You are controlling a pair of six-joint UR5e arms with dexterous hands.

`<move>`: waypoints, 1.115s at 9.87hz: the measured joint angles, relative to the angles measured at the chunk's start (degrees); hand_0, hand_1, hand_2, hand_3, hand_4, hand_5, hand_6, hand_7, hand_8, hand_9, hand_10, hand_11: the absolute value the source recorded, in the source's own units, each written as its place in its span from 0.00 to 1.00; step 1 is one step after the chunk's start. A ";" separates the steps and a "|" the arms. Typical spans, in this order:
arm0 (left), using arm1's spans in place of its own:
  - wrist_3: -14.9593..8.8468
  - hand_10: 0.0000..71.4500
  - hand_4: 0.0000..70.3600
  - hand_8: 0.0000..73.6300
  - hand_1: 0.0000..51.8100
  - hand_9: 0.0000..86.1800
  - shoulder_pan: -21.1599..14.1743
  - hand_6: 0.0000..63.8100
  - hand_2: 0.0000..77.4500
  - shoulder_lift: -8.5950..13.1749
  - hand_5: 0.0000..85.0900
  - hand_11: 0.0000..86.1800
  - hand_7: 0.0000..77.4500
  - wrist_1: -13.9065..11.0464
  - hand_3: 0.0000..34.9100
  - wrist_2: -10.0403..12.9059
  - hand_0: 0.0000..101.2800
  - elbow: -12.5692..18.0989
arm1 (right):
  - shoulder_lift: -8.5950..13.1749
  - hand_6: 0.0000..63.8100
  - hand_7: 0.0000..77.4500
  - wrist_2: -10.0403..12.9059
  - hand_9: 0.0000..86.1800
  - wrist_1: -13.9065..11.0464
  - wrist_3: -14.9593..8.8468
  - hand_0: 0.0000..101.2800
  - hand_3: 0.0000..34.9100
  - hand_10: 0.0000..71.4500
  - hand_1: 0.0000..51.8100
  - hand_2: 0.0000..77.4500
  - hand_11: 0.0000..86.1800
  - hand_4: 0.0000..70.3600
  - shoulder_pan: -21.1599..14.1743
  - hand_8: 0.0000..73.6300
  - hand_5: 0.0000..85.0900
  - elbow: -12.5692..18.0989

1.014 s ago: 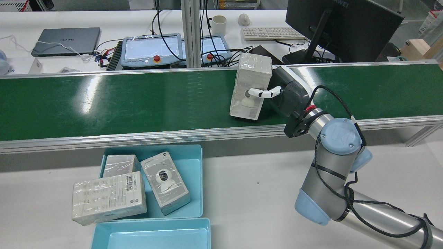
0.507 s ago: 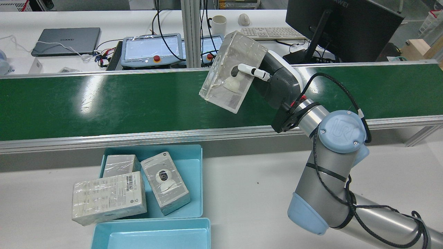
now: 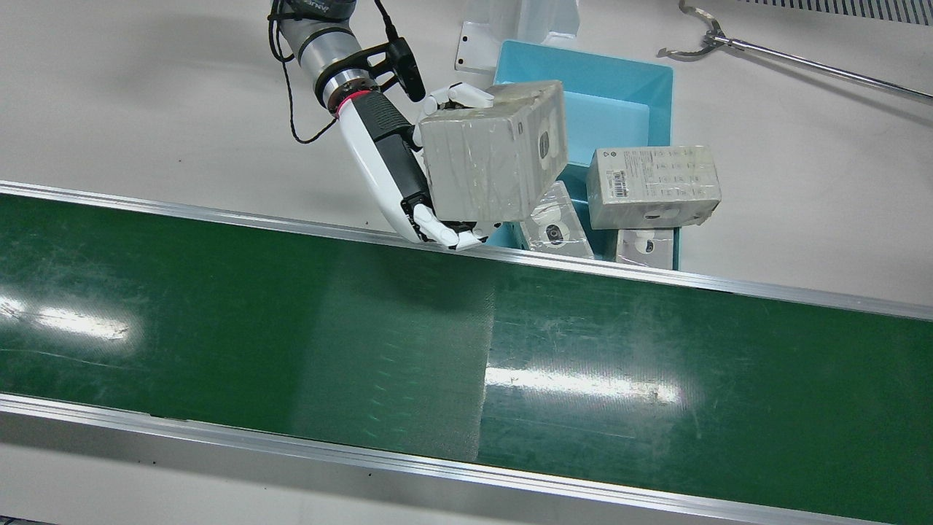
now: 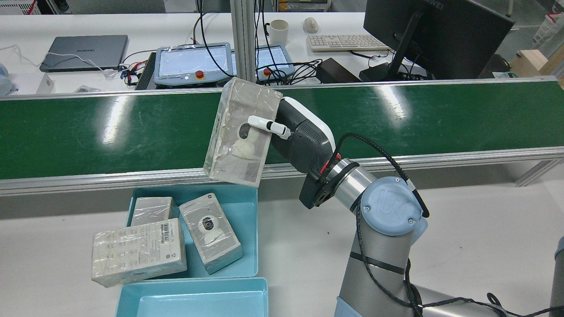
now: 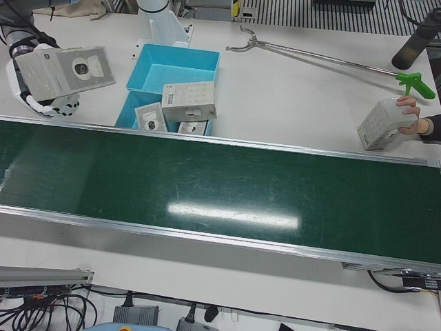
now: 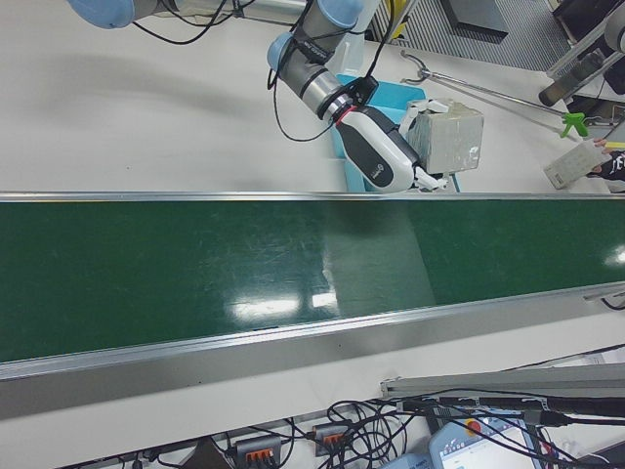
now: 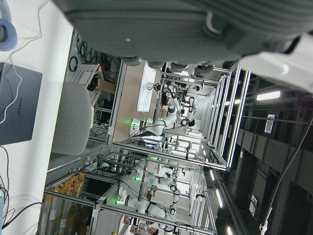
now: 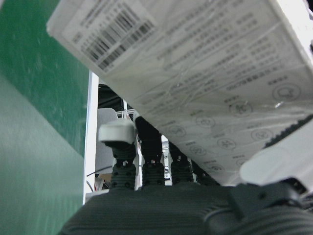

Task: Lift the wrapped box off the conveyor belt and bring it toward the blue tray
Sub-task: 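Lift the box off the belt and swing it toward the tray, then lower the box over the blue tray and open the right hand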

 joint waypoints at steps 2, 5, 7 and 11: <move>0.00 0.00 0.00 0.01 0.00 0.00 0.00 0.01 0.01 0.00 0.01 0.01 0.01 0.00 0.00 0.00 0.00 0.00 | 0.96 0.66 0.49 -0.26 0.68 -0.27 -0.56 0.42 0.00 0.71 0.01 0.57 0.82 0.22 -2.38 0.77 0.68 -1.16; 0.00 0.01 0.00 0.01 0.00 0.01 0.00 0.01 0.01 0.00 0.01 0.01 0.01 0.00 0.00 0.00 0.00 0.00 | 2.66 0.66 0.49 -1.25 0.64 -0.23 -0.61 0.47 0.00 0.33 0.01 0.55 0.51 0.25 -4.19 0.57 0.69 -2.54; 0.00 0.01 0.00 0.01 0.00 0.00 0.00 0.01 0.01 0.00 0.01 0.01 0.01 0.00 0.00 0.00 0.00 0.00 | 4.38 0.66 0.49 -3.09 0.32 -0.26 -0.46 0.49 0.05 0.00 0.05 0.27 0.08 0.19 -4.38 0.13 0.33 -4.13; 0.00 0.01 0.00 0.01 0.00 0.00 0.00 0.01 0.01 0.00 0.01 0.01 0.01 0.00 0.00 0.00 0.00 0.00 | 5.08 0.38 0.34 -3.96 0.02 -0.36 -0.28 0.49 0.20 0.00 0.16 0.03 0.01 0.15 -4.36 0.00 0.23 -4.64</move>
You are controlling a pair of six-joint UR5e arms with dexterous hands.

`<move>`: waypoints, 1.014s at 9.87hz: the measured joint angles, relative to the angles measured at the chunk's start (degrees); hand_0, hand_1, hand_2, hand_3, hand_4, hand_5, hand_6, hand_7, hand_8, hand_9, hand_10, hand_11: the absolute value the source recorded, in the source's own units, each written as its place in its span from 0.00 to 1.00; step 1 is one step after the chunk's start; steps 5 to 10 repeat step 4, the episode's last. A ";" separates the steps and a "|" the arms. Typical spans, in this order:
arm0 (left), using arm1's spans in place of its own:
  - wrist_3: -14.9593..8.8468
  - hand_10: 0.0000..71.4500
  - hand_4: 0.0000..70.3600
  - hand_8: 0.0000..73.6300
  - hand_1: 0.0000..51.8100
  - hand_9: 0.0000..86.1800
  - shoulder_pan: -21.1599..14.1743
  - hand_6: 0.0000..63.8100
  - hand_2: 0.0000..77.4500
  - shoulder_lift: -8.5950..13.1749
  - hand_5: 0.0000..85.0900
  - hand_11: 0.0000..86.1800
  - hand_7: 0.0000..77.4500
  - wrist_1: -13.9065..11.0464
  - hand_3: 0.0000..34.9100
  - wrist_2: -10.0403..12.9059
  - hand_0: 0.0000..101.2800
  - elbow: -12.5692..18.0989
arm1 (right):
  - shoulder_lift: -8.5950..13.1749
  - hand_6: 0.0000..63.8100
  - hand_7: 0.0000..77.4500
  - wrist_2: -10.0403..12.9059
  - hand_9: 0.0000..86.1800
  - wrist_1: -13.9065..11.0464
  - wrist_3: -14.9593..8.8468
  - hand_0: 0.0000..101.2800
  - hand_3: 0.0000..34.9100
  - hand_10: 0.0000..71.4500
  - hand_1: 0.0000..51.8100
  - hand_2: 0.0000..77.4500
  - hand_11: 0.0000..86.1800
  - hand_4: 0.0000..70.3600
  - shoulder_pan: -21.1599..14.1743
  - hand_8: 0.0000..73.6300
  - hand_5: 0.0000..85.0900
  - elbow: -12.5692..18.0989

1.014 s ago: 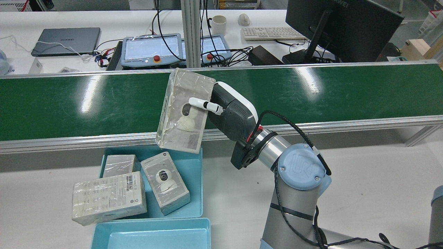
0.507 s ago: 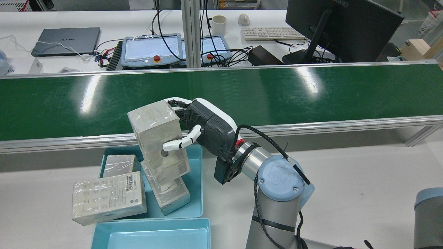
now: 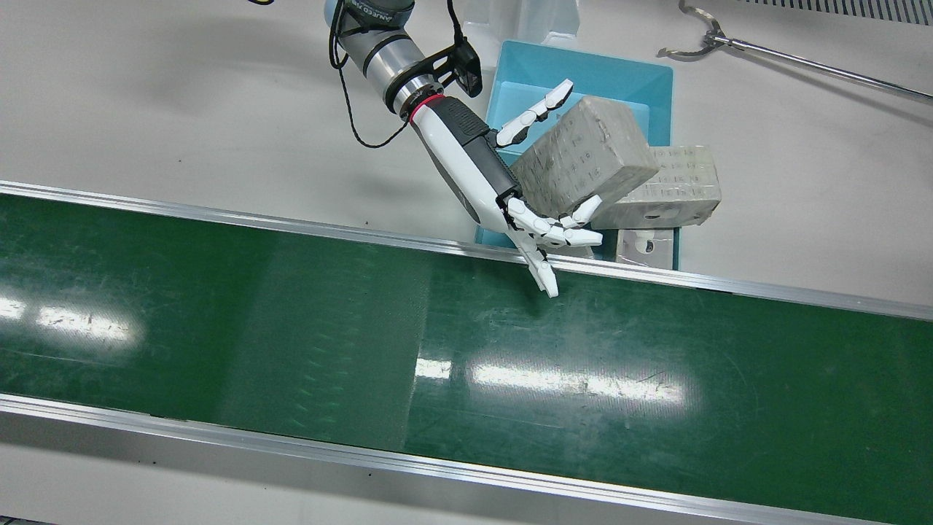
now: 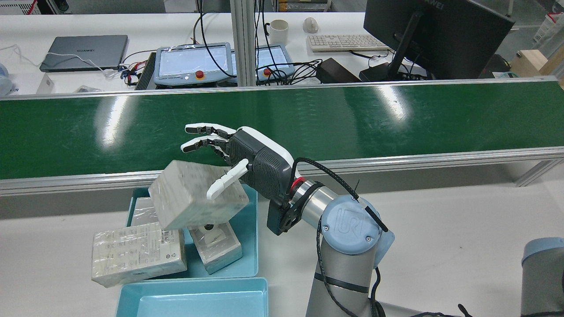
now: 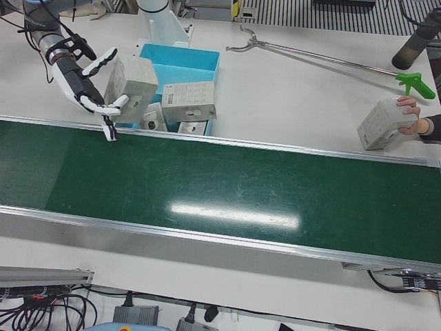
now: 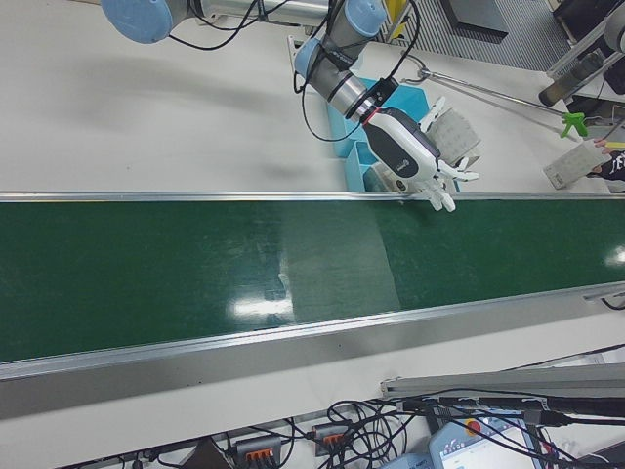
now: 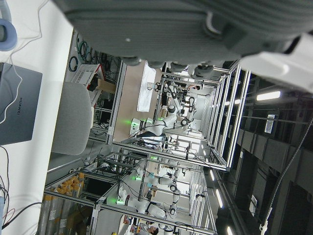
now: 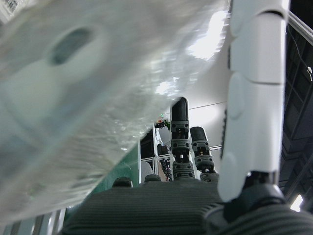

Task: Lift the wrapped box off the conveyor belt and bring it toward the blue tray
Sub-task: 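Lower the box over the blue tray and open the right hand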

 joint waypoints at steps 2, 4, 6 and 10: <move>0.00 0.01 0.00 0.01 0.00 0.00 0.00 0.01 0.01 0.00 0.01 0.01 0.01 0.00 0.00 0.00 0.00 0.00 | -0.12 0.23 0.21 -0.04 0.02 -0.07 0.08 0.49 0.22 0.00 0.34 0.02 0.01 0.16 0.38 0.00 0.23 0.31; 0.00 0.01 0.00 0.01 0.00 0.01 0.00 0.01 0.01 0.00 0.01 0.01 0.01 0.00 0.00 0.00 0.00 0.00 | -0.78 0.03 0.06 -0.04 0.02 -0.13 0.19 0.49 0.20 0.00 0.17 0.02 0.01 0.15 2.42 0.00 0.21 1.29; 0.00 0.01 0.00 0.01 0.00 0.01 0.00 0.01 0.01 0.00 0.01 0.01 0.01 0.00 0.00 0.00 0.00 0.00 | -0.78 0.03 0.06 -0.04 0.02 -0.13 0.19 0.49 0.20 0.00 0.17 0.02 0.01 0.15 2.42 0.00 0.21 1.29; 0.00 0.01 0.00 0.01 0.00 0.01 0.00 0.01 0.01 0.00 0.01 0.01 0.01 0.00 0.00 0.00 0.00 0.00 | -0.78 0.03 0.06 -0.04 0.02 -0.13 0.19 0.49 0.20 0.00 0.17 0.02 0.01 0.15 2.42 0.00 0.21 1.29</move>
